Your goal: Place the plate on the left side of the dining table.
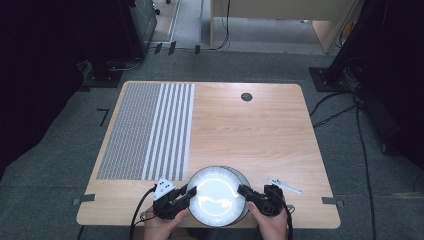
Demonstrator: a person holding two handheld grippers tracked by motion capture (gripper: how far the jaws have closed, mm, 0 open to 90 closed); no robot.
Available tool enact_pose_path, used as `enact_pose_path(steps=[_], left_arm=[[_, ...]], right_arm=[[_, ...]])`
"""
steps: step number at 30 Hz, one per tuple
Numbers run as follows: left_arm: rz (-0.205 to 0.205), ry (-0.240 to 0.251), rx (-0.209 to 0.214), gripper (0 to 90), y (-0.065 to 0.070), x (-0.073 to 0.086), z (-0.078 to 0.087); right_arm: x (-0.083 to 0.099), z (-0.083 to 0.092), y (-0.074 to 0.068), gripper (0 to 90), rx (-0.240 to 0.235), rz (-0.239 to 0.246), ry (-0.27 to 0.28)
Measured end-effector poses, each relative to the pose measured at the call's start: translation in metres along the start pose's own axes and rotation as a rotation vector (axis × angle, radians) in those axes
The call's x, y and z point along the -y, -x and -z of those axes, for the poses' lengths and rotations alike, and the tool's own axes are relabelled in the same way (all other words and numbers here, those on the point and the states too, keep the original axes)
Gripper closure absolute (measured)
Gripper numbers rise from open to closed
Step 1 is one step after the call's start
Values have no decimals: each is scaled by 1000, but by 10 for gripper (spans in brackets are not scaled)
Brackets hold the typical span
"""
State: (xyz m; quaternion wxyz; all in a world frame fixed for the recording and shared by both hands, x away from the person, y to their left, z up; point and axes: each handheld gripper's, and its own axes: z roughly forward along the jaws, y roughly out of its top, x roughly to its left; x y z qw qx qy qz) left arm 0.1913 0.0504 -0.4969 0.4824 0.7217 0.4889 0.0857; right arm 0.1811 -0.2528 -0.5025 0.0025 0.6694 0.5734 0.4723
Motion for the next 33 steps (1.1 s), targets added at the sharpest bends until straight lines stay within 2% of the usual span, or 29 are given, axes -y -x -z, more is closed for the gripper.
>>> enact_pose_path(steps=[3, 6, 9, 13, 16, 20, 25, 26, 33], left_arm=[[0, 22, -17, 737, 1, 1, 0], [17, 29, -14, 756, 1, 1, 0], [30, 35, -19, 760, 1, 1, 0], [35, 40, -20, 764, 0, 1, 1], [40, 38, -11, 769, -1, 0, 2], [36, 27, -10, 772, -1, -2, 3], [48, 26, -8, 790, -3, -7, 8], [30, 32, -11, 790, -2, -11, 11], [21, 33, -18, 789, -1, -17, 15]], right_arm=[[4, 1, -8, 739, 58, 52, -27], [9, -1, -13, 756, 102, 89, -43], [10, -3, -14, 785, 107, 63, -35], [9, -3, -7, 830, 58, -31, -20], [8, -1, 1, 856, -11, -143, -21], [9, 0, 0, 858, -15, -158, -5], [6, 2, -5, 857, -28, -149, -2], [4, 4, -7, 857, -36, -146, -3], [-5, 6, -13, 856, -55, -133, -7]])
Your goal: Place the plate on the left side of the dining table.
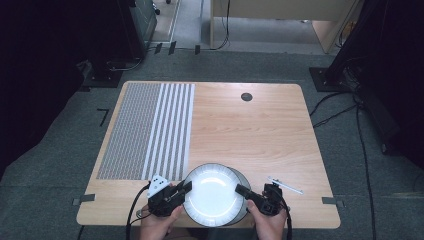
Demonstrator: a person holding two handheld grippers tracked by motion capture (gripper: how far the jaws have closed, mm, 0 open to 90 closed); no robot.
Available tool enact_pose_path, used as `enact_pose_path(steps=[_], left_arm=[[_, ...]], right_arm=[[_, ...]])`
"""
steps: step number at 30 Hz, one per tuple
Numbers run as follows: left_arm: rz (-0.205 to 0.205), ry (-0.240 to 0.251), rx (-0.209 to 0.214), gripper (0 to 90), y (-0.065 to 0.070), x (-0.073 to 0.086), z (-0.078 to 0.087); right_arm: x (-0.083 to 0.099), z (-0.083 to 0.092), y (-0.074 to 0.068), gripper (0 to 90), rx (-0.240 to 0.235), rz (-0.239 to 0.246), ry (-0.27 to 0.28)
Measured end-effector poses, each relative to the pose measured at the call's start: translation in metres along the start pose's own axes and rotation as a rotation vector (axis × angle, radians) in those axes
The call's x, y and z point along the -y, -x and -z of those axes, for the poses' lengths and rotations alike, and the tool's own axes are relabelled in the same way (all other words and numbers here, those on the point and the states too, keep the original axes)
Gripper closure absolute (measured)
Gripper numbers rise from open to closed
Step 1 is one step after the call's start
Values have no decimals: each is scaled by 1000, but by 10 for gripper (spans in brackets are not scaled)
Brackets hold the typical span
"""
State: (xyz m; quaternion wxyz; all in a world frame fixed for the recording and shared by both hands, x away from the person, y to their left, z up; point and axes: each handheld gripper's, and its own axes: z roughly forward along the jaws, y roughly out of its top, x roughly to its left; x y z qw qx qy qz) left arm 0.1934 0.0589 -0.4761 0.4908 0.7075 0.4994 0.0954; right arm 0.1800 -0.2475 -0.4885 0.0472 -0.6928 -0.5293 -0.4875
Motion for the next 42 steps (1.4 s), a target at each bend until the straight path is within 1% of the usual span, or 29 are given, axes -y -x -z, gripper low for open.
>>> enact_pose_path(steps=[5, 6, 9, 10, 11, 12, 13, 14, 15, 16, 17, 19, 20, 21, 23, 24, 25, 27, 28, 29, 31, 32, 35, 36, 37, 42], left_arm=[[-2, 16, -4, 790, -2, -10, 6], [-2, 16, -4, 791, -2, -10, 6], [1, 24, -13, 791, -8, -18, 10], [1, 24, -13, 791, -8, -18, 10], [8, 31, -19, 791, -11, -22, 13], [8, 31, -19, 792, -11, -22, 13], [14, 41, -28, 792, -15, -28, 16], [14, 41, -28, 792, -15, -28, 16], [23, 51, -35, 793, -22, -35, 19], [23, 51, -35, 793, -22, -35, 19], [32, 64, -44, 795, -28, -43, 23], [35, 75, -50, 796, -34, -52, 27], [35, 75, -50, 796, -34, -52, 27], [36, 87, -54, 796, -40, -59, 30], [35, 94, -54, 797, -47, -66, 32], [35, 94, -54, 798, -47, -66, 32], [40, 102, -56, 798, -54, -72, 33], [41, 111, -59, 798, -60, -77, 34], [41, 111, -59, 798, -60, -77, 34], [45, 119, -61, 799, -65, -82, 35], [46, 125, -64, 799, -71, -87, 36], [46, 125, -64, 799, -71, -87, 36], [50, 136, -71, 800, -82, -94, 36], [50, 136, -71, 801, -82, -94, 36], [53, 140, -74, 801, -88, -98, 35], [69, 143, -75, 801, -103, -104, 31]], right_arm=[[-7, -1, -7, 856, -13, 14, -2], [-8, -2, -9, 856, -16, 16, -3], [-13, -6, -15, 856, -23, 19, -8], [-15, -8, -18, 856, -25, 19, -12], [-17, -10, -20, 856, -29, 20, -15], [-17, -10, -20, 856, -29, 20, -15], [-22, -15, -26, 856, -36, 29, -16], [-22, -15, -26, 856, -36, 29, -16], [-27, -21, -34, 856, -43, 32, -24], [-30, -24, -38, 856, -45, 39, -22], [-33, -27, -42, 857, -48, 43, -26], [-39, -34, -51, 857, -58, 47, -28], [-42, -37, -54, 857, -63, 52, -27], [-45, -40, -59, 857, -67, 54, -28], [-50, -46, -67, 857, -69, 63, -27], [-50, -46, -67, 857, -69, 63, -27], [-55, -52, -74, 857, -73, 67, -30], [-60, -58, -80, 857, -77, 66, -33], [-62, -61, -83, 857, -77, 66, -35], [-64, -64, -85, 857, -78, 66, -38], [-67, -70, -89, 857, -82, 70, -40], [-69, -73, -92, 857, -84, 67, -43], [-74, -81, -99, 857, -83, 73, -43], [-76, -84, -101, 857, -85, 75, -42], [-78, -87, -103, 856, -83, 79, -43], [-86, -103, -110, 856, -80, 80, -51]])
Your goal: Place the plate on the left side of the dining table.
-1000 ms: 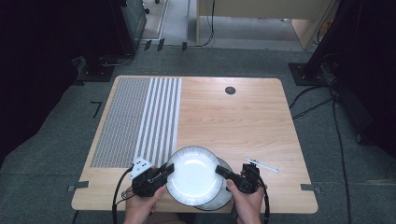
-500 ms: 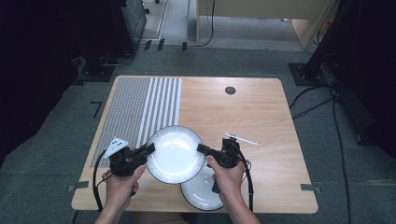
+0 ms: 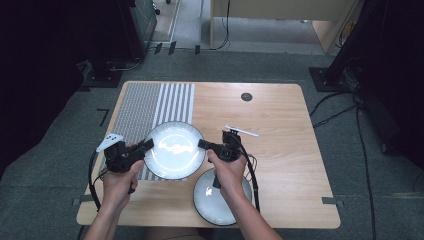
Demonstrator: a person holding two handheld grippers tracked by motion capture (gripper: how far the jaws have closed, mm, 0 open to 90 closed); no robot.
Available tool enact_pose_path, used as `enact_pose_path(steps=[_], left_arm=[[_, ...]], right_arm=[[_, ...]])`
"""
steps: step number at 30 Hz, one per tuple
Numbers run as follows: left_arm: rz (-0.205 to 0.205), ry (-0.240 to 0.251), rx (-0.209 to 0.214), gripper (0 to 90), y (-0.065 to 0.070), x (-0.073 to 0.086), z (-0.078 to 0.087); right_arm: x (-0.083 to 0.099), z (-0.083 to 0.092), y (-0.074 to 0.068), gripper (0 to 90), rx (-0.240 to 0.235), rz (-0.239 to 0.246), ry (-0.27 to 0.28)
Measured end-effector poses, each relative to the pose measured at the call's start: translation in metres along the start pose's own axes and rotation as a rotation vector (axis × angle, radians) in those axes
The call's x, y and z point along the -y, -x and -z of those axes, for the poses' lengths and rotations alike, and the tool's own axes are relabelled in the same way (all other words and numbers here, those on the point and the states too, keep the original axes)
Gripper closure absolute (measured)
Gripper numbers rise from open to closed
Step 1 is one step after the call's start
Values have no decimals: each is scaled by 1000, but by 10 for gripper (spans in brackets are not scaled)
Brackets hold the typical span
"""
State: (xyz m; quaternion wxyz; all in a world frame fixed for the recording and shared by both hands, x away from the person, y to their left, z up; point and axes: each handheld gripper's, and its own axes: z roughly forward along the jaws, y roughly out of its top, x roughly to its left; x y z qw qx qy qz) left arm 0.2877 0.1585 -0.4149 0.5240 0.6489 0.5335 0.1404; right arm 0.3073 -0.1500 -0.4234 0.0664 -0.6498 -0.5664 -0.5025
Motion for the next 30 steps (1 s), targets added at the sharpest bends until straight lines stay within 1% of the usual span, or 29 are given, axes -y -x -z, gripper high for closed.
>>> enact_pose_path(steps=[2, 4, 7, 9, 10, 11, 12, 13, 15, 18, 20, 21, 23, 24, 25, 26, 30], left_arm=[[-2, -2, -7, 801, -5, -1, -2], [14, 0, -8, 801, -14, -3, -5], [22, 2, -15, 803, -24, -6, -7], [35, 9, -21, 803, -32, -9, -8], [35, 9, -21, 804, -32, -9, -8], [39, 14, -33, 805, -38, -10, -10], [39, 14, -33, 806, -38, -10, -10], [52, 15, -45, 806, -44, -10, -11], [68, 19, -56, 806, -48, -11, -13], [68, 24, -69, 807, -51, -13, -13], [61, 27, -87, 806, -56, -17, -15], [61, 27, -87, 805, -56, -17, -15], [64, 29, -94, 805, -63, -21, -17], [64, 29, -94, 805, -63, -21, -17], [69, 32, -97, 805, -65, -22, -19], [66, 28, -105, 805, -70, -25, -23], [62, 20, -115, 804, -79, -27, -34]], right_arm=[[-3, -6, -2, 856, 5, 4, -3], [-6, -14, -3, 856, 6, 7, -8], [-10, -27, -6, 856, 10, 7, -17], [-13, -36, -7, 856, 6, 3, -24], [-13, -36, -7, 856, 6, 3, -24], [-16, -45, -9, 855, 3, 0, -30], [-17, -48, -10, 855, 5, 3, -31], [-20, -53, -12, 854, 9, 7, -35], [-23, -60, -14, 853, 11, 14, -39], [-29, -69, -14, 853, -2, -5, -63], [-32, -75, -15, 852, -9, 3, -70], [-32, -75, -15, 852, -9, 3, -70], [-38, -83, -18, 853, -16, 17, -72], [-38, -83, -18, 853, -16, 17, -72], [-39, -86, -19, 853, -16, 14, -72], [-42, -93, -18, 853, -15, 17, -67], [-47, -107, -14, 853, -11, 14, -67]])
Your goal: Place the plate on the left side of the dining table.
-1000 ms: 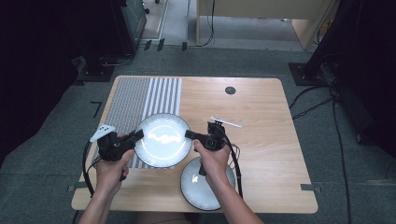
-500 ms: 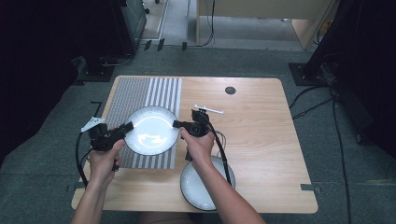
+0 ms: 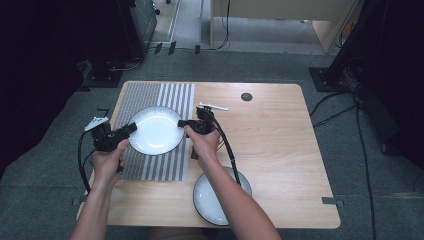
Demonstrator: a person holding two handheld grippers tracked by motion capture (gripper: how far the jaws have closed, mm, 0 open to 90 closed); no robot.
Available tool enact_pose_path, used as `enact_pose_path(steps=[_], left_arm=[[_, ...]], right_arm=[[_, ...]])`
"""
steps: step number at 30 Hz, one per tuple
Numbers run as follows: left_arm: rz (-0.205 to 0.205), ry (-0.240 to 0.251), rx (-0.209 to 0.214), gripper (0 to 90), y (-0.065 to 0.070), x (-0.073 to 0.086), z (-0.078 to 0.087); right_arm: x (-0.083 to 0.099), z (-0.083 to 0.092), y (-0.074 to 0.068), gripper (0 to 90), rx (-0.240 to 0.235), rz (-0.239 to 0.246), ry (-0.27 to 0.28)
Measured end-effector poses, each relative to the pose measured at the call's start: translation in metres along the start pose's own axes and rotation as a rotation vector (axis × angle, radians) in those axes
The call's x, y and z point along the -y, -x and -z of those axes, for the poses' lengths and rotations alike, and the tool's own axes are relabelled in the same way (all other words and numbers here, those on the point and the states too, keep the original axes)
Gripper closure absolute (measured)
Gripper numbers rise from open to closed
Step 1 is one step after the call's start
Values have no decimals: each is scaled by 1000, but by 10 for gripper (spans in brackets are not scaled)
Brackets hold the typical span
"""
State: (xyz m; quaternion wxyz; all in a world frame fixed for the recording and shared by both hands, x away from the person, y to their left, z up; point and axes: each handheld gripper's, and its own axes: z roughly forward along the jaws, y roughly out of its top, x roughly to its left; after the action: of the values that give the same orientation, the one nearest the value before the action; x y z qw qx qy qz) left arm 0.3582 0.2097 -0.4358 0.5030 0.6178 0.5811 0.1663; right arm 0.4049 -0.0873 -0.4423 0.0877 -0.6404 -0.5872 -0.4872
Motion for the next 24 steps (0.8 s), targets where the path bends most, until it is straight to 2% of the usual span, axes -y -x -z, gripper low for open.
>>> enact_pose_path(steps=[7, 12, 16, 19, 24], left_arm=[[21, -28, 4, 799, -17, 2, -22], [19, -20, -10, 798, -25, -1, -33], [11, -41, -24, 794, -33, -3, -43], [35, -43, -18, 793, -43, -5, -48], [45, -39, -26, 794, -51, -4, -55]], right_arm=[[-10, -20, 5, 853, 45, 8, -8], [-15, -35, 8, 852, 60, 19, -3], [-18, -47, 12, 849, 80, 18, 6], [-22, -56, 10, 851, 89, 29, 8], [-26, -71, 9, 850, 107, 40, 12]])
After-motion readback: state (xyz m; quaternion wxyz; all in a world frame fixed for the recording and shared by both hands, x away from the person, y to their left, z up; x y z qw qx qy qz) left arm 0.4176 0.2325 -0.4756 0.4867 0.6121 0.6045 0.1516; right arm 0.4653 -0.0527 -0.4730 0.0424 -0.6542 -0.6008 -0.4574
